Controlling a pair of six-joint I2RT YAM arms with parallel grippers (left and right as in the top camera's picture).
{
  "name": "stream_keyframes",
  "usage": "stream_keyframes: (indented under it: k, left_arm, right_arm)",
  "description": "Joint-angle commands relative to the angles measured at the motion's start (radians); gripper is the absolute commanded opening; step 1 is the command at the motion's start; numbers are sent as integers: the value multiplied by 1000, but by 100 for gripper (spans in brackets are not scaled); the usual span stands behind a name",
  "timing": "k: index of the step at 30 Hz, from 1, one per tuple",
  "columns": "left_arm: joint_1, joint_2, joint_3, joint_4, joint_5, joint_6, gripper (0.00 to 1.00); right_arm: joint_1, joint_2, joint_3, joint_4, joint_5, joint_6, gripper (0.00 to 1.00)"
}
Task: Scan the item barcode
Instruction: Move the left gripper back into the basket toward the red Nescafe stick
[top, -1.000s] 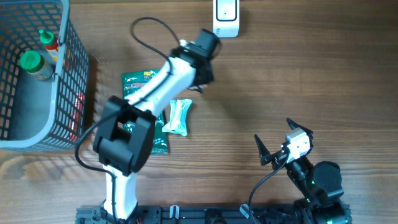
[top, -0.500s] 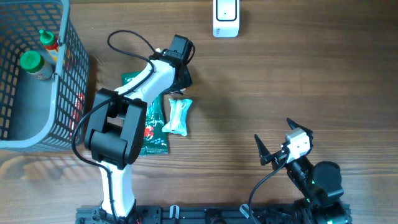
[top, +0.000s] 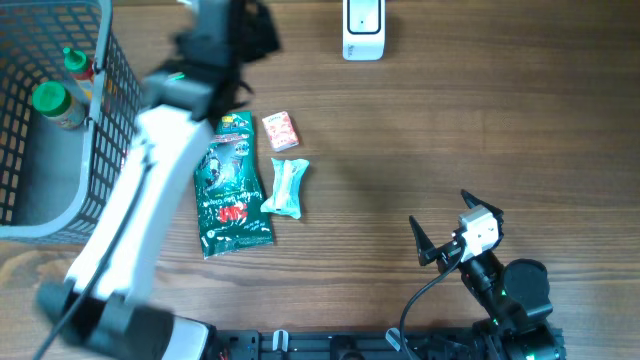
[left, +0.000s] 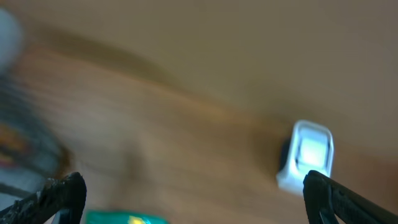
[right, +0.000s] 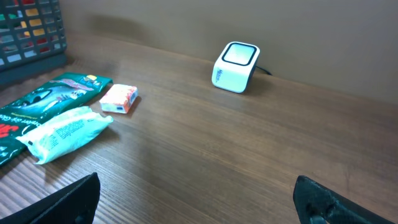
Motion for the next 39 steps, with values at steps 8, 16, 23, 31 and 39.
stream_keyframes:
  k: [8, 16, 23, 31, 39]
  left_arm:
    - [464, -87, -4, -68, 59, -85, 100]
    - [763, -26, -11, -172, 211, -72, 100]
    - [877, 135, -53, -354, 212, 79, 91]
    - [877, 340, -237, -416, 465, 455, 95]
    - [878, 394, -315, -391, 457, 583, 100]
  right_arm:
    - [-3, -11, 8, 2, -13, -5, 100]
    - [-3, -11, 8, 2, -13, -5, 100]
    - [-3, -11, 8, 2, -13, -5, 100]
    - [-3, -11, 8, 2, -13, -5, 100]
    - [-3, -11, 8, 2, -13, -5, 100]
